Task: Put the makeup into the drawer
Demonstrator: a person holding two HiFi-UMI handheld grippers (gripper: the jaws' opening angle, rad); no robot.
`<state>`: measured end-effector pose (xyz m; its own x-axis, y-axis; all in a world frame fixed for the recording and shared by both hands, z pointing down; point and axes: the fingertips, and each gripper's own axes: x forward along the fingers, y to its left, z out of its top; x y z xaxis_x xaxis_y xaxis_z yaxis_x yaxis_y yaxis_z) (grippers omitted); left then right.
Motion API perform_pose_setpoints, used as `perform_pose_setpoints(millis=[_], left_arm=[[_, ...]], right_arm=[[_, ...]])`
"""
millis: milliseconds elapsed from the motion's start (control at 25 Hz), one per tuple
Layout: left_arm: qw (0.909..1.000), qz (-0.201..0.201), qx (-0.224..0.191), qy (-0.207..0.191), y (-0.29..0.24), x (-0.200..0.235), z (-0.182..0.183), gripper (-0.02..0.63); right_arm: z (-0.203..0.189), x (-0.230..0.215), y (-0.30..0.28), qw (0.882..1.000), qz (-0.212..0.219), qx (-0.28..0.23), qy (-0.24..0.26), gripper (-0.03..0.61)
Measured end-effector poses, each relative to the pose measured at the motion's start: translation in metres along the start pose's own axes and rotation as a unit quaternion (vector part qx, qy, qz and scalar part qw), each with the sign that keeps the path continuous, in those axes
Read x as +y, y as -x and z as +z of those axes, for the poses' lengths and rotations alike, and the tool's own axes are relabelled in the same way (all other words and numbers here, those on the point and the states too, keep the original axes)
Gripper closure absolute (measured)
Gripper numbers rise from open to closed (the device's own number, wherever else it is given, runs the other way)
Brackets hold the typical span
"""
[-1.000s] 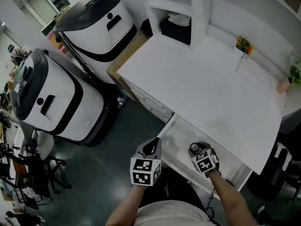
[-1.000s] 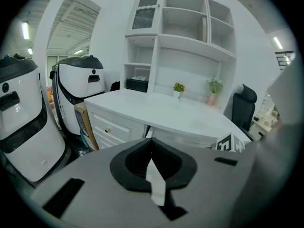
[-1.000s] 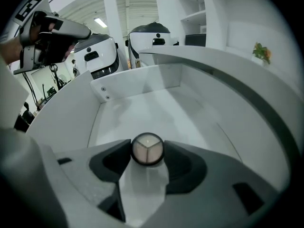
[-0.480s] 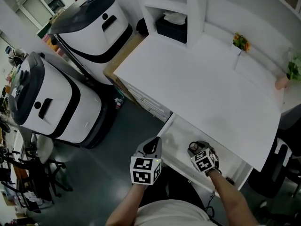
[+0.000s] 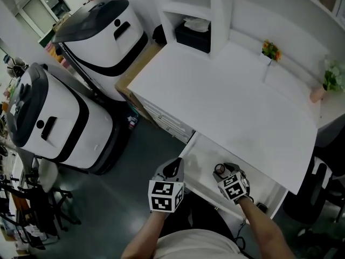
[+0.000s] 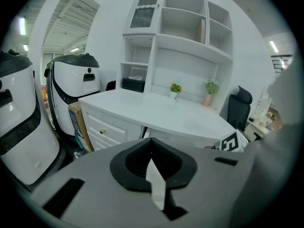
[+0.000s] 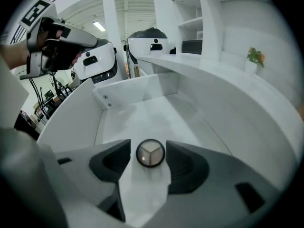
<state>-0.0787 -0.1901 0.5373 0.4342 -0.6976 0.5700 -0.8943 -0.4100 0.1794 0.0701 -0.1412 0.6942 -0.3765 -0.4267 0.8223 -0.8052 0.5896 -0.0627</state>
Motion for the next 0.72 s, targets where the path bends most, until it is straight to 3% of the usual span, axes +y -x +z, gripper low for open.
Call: perform_pose_setpoints(millis=[280,720], left_arm=[[0.9997,-0.021,-0.009,-0.005,-0.003,-0.004,0.003,0.614],[0.9975,-0.063,-0.015,-0.027,-0.001,-0.012,0.007,0.614]], right_arm=[[0.022,0.003,0.029,0.997,-0.013,-0.052,-0.056,0.356],[0.040,0.010,0.080,0.983,-0.040,-0.119,-0.133,0.384]])
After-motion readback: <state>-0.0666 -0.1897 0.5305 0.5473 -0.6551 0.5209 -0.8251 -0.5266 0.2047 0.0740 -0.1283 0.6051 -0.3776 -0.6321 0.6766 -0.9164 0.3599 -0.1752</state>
